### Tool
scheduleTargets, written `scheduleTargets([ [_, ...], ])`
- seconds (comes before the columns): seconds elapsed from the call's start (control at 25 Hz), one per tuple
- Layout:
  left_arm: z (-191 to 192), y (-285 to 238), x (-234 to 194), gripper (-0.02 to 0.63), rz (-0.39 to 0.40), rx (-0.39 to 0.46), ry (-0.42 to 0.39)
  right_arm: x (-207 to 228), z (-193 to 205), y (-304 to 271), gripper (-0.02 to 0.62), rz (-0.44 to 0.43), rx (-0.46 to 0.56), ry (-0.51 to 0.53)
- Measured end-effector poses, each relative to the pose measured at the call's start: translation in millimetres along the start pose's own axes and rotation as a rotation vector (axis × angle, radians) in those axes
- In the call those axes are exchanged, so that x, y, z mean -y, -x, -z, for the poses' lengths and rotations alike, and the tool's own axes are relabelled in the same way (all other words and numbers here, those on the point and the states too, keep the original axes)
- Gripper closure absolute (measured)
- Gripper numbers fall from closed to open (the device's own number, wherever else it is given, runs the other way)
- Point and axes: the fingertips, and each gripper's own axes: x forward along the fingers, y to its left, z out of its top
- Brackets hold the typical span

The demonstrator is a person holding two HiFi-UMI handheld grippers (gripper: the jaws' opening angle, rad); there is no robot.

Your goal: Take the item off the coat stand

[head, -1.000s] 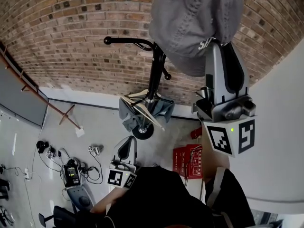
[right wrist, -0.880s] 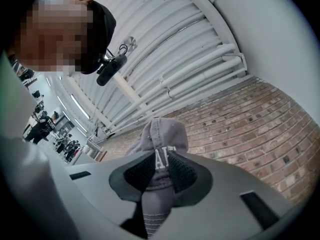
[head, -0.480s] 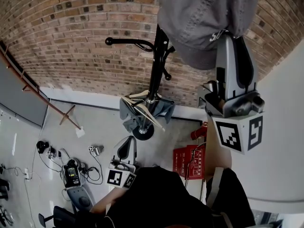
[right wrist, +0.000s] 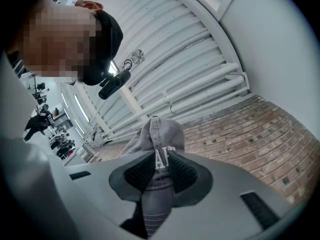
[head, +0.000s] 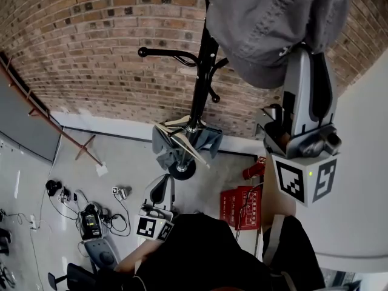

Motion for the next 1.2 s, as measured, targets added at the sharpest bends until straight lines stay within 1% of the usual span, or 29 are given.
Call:
scheduleTargets([
  [0.16, 10, 4, -3, 0.59, -0.018, -0.041, -0.005, -4, 0, 6, 0.506, -0.004, -0.01, 0.002],
  [0.24, 9, 4, -1, 0.591, -0.008, -0.033, 0.0, -4, 0, 11, 0.506, 0.003, -0.007, -0.016],
  [0.44, 15, 4, 5, 0.589, 0.003, -0.057, 0.0, 0, -4, 26, 0.506, 0.031, -0.001, -0.04],
  [0.6, 22, 3, 10, 0.589, 0.019, -0.067, -0.012, 5, -6, 43, 0.506, 0.062, 0.003, -0.101],
  [0.68, 26, 2, 13, 0.591, 0.029, -0.072, -0.015, 6, -5, 52, 0.506, 0.08, -0.001, -0.105],
  [0.8, 27, -2, 18, 0.591, 0.048, -0.072, -0.002, 7, -3, 61, 0.506, 0.102, -0.013, -0.078],
  [0.88, 24, -5, 24, 0.59, 0.063, -0.062, -0.011, 8, -1, 68, 0.506, 0.12, -0.026, -0.065],
  [1.0, 17, -8, 37, 0.59, 0.097, -0.031, -0.038, 11, 1, 79, 0.506, 0.148, -0.044, -0.088],
  [1.12, 19, -9, 42, 0.591, 0.111, -0.042, -0.029, 12, 4, 87, 0.506, 0.162, -0.058, -0.104],
  [1.2, 19, -10, 45, 0.59, 0.121, -0.037, -0.053, 11, 8, 92, 0.506, 0.164, -0.073, -0.102],
])
